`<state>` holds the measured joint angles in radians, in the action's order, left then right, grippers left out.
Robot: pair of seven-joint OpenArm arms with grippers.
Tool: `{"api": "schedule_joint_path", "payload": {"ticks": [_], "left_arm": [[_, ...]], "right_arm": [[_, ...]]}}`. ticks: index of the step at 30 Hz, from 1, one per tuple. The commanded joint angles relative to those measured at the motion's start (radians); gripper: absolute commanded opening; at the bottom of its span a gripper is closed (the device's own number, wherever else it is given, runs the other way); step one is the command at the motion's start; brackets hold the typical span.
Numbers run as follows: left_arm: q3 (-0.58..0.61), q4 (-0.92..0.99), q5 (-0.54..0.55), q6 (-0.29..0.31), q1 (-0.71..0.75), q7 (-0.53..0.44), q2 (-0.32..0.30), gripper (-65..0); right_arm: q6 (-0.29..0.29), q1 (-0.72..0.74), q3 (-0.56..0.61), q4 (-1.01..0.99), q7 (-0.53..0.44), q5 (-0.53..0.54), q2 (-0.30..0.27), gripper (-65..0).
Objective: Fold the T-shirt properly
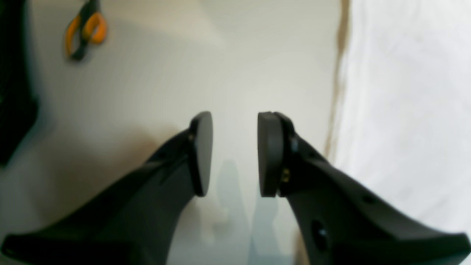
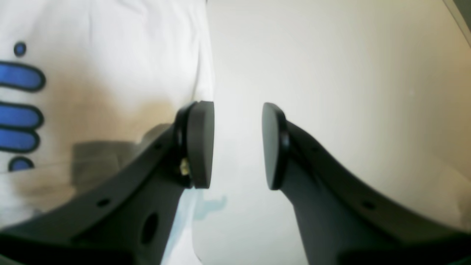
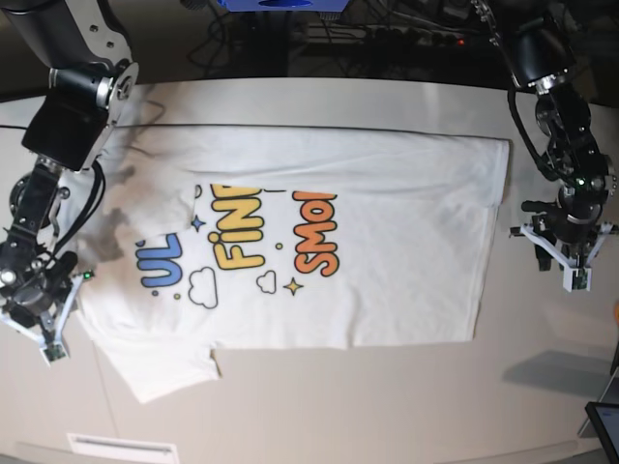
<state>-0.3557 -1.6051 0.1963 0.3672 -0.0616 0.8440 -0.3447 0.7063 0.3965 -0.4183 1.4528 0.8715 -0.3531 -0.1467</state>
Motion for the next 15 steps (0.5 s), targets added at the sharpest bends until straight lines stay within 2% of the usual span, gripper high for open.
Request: {"api": "schedule_joint_path", "payload": {"ticks": [1, 3, 6, 11, 13, 15], "left_arm": [[-0.004, 0.018, 0.004, -0.009, -0.034, -0.021, -0.029, -43.8], [-0.003, 0.088, 0.004, -0.004, -0.076, -0.025, -0.043, -43.8], [0.030, 0.211, 0.004, 0.033, -0.139, -0.082, -0.070, -43.8], [0.208, 0.357, 0.004, 0.043, -0.212, -0.105, -0.136, -43.8], [0.229, 0.395, 0.005, 0.043, -0.235, -0.107, -0.138, -43.8], [0.228, 0.455, 0.005, 0.043, -0.269, -0.107, -0.138, -43.8]], "right_arm": [[-0.008, 0.040, -0.003, -0.001, -0.008, 0.001, -0.014, -43.4], [-0.008, 0.069, -0.001, -0.050, -0.013, 0.001, -0.014, -43.4], [-0.008, 0.140, -0.004, -0.169, -0.016, 0.004, -0.015, -43.4], [-0.008, 0.207, -0.003, -0.337, -0.068, -0.002, -0.023, -43.1], [-0.008, 0.216, -0.001, -0.373, -0.077, 0.004, -0.040, -39.0], [-0.008, 0.250, -0.003, -0.427, -0.091, 0.004, -0.044, -30.8]]}}
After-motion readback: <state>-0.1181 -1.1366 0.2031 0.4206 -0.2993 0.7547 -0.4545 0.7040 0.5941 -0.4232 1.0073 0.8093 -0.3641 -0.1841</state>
